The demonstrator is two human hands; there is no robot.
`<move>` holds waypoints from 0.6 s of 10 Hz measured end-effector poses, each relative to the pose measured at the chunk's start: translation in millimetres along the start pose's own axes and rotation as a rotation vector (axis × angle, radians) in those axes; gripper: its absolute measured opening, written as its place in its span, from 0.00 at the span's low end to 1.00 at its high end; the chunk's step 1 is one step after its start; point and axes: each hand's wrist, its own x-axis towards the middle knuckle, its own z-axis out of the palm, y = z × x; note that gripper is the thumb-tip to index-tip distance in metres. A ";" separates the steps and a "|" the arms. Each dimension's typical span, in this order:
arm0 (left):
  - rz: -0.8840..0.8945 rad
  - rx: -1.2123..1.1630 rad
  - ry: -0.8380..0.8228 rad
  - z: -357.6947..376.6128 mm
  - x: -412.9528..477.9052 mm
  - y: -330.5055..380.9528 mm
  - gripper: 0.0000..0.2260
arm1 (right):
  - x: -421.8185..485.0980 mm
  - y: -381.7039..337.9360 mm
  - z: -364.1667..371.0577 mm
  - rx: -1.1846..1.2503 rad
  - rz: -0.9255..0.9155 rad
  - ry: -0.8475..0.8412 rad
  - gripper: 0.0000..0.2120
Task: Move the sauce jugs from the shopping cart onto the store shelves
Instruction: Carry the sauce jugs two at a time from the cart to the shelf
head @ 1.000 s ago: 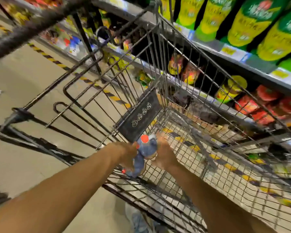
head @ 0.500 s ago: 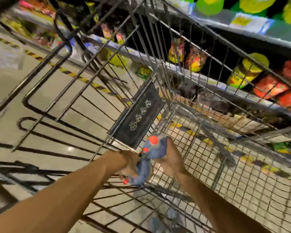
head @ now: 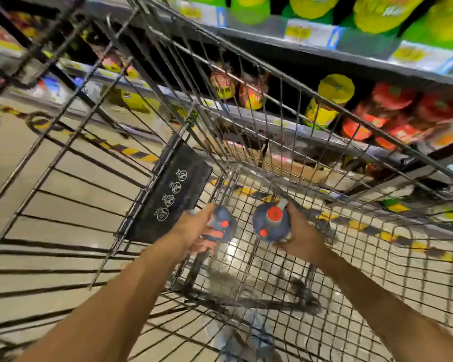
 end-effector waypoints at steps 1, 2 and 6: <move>0.148 0.034 0.054 17.7 5.0 6.2 0.33 | -0.2 5.0 23.1 0.043 0.019 0.153 0.47; 0.353 0.131 -0.056 19.8 13.0 -6.5 0.26 | -2.1 -3.8 43.3 0.307 -0.029 0.218 0.47; 0.650 0.167 0.293 36.7 77.1 -62.8 0.12 | -1.9 15.0 61.7 0.463 -0.021 0.376 0.44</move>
